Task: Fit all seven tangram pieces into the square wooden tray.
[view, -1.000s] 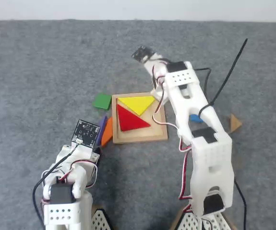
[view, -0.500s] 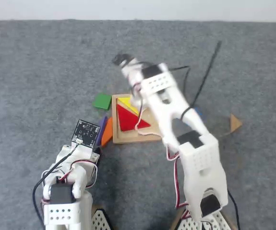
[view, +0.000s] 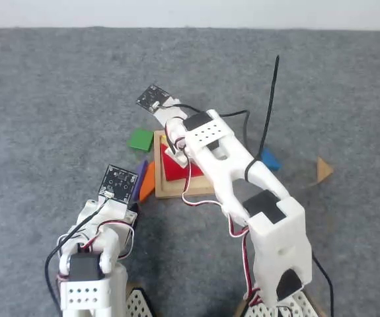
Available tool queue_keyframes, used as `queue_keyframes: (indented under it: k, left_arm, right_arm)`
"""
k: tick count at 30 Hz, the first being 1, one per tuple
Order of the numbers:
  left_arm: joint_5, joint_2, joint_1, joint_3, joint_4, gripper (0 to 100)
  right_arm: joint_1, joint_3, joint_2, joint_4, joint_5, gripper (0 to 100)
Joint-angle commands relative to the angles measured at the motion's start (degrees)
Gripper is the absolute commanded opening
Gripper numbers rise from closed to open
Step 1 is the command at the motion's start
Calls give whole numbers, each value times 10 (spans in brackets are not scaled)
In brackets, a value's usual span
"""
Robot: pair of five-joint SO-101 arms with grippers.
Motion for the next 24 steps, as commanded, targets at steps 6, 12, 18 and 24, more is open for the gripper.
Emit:
queue_keyframes:
  k: [6,12,18,24]
  left_arm:
    - [-4,-7,-3,-5,4,170]
    - [-4,-7,-3,-5,4,170]
    - [-4,-7,-3,-5,4,170]
    - [-4,-7,-3,-5,4,170]
  right_arm:
    - [-57,69,-53,-4,-6,115]
    - [-52,165,-120,-35,-4,115]
    - [-17,252,-169,-35,16,115]
    - [81,267,-178,-46,62,115]
